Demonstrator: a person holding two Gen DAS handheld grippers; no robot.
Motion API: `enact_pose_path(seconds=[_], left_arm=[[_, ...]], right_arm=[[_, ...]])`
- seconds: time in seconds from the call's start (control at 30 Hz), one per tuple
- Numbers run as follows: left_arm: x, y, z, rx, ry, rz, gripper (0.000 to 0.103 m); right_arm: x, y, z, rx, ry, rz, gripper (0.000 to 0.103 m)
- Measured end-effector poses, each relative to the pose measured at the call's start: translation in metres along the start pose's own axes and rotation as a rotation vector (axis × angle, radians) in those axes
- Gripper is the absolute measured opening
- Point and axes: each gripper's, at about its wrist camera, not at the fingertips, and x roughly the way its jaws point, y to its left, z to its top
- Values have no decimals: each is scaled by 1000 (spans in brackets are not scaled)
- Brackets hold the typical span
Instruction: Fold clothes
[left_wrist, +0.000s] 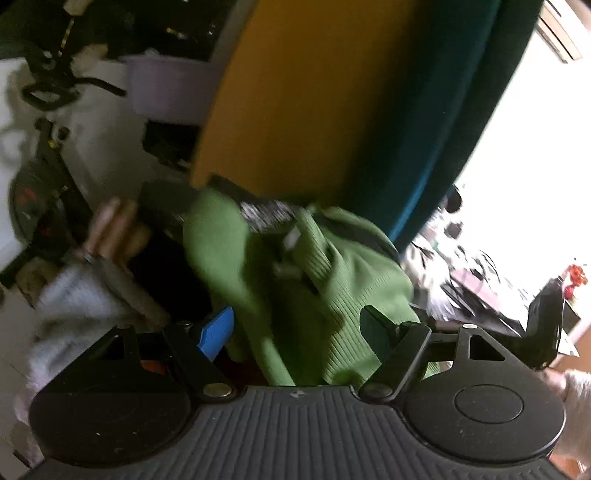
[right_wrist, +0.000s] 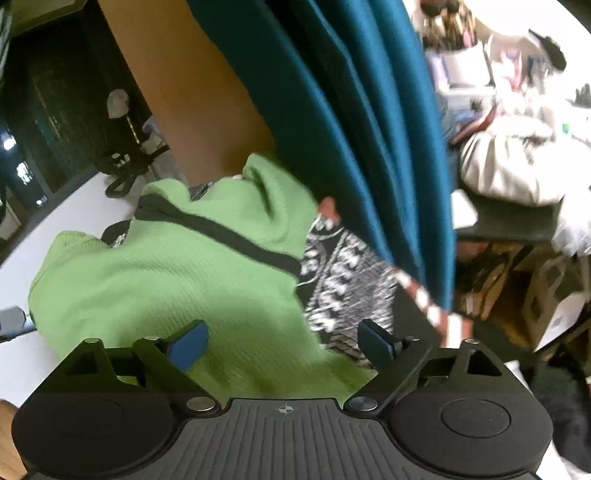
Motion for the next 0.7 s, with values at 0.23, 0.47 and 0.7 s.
enact_pose_path(seconds=[0.23,0.47,0.7], left_arm=[[8,3,2,31,19,7,79],[32,-3,-20,30,141,-88,83],[48,-26,-66,99,315,-189,83]], right_arm=[[-32,-24,-13,74,-27,-72,5],[-82,-57,-30,160,-94,-214,2],[-82,-89,-60,214,3,-354,2]])
